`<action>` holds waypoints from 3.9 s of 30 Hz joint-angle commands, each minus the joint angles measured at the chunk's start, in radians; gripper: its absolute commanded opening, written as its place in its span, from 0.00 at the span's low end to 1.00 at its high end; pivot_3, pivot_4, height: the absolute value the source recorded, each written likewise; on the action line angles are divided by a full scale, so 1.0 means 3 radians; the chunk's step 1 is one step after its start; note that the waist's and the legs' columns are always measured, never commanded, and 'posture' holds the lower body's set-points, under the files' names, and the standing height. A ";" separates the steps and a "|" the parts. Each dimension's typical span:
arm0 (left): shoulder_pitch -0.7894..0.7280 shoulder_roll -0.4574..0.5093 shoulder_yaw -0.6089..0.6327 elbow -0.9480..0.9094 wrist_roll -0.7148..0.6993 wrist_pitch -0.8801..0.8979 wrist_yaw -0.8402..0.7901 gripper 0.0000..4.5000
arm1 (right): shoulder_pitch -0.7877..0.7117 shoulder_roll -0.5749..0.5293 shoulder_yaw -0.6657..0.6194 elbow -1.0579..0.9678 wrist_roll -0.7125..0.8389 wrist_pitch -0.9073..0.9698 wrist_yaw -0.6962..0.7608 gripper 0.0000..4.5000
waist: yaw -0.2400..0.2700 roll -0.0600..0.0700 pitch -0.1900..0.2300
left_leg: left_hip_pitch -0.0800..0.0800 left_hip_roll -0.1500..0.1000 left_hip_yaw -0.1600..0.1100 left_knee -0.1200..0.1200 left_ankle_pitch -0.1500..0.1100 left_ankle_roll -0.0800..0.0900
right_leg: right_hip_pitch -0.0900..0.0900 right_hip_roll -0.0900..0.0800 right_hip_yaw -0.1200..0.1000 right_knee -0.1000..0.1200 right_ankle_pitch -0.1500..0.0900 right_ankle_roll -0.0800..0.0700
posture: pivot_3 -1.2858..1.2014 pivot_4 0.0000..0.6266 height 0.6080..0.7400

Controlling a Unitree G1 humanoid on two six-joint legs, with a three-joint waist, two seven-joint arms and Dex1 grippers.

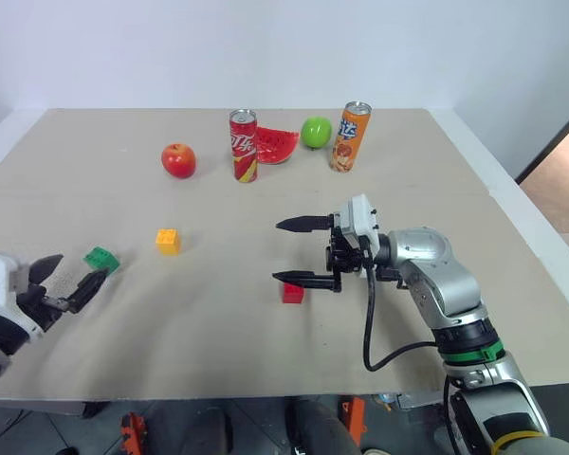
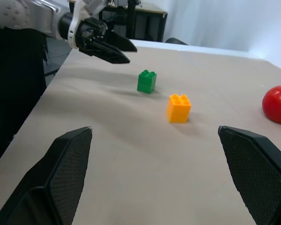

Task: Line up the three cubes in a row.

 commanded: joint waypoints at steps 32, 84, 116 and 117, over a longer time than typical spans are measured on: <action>-0.1179 0.0268 -0.0862 0.1615 0.0966 -0.0610 -0.0706 0.30 | 0.0131 -0.0199 -0.0099 -0.0083 -0.0127 -0.0248 -0.0222 1.00 | 0.0001 -0.0001 0.0000 | -0.0007 0.0002 -0.0005 -0.0003 0.0000 0.0000 | -0.0006 -0.0003 -0.0008 0.0001 -0.0001 -0.0002 | 0.52 0.24 1.00; -0.2743 -0.0493 -0.2896 0.1649 0.1574 -0.1088 -0.2514 0.30 | 0.0358 -0.0435 -0.0161 -0.0302 0.0067 -0.0053 -0.0118 1.00 | 0.0003 0.0000 0.0000 | -0.0019 -0.0007 -0.0014 0.0009 0.0001 0.0004 | -0.0005 0.0002 -0.0007 0.0002 0.0002 0.0010 | 0.52 0.24 1.00; -0.2648 -0.0196 -0.2421 0.1009 0.1377 -0.0664 -0.2329 1.00 | 0.0350 -0.0446 -0.0135 -0.0383 0.0066 -0.0004 -0.0177 1.00 | -0.0004 0.0000 0.0000 | -0.0021 -0.0007 -0.0015 0.0016 0.0001 0.0004 | -0.0005 0.0000 -0.0007 0.0004 0.0005 0.0012 | 0.52 0.24 1.00; -0.2569 -0.0114 -0.2296 0.0804 0.1253 -0.0457 -0.2266 1.00 | 0.0337 -0.0442 -0.0131 -0.0367 0.0068 -0.0008 -0.0165 1.00 | -0.0006 0.0000 0.0000 | -0.0020 -0.0005 -0.0015 0.0015 0.0001 0.0004 | -0.0005 0.0001 -0.0007 0.0004 0.0005 0.0012 | 0.52 0.24 1.00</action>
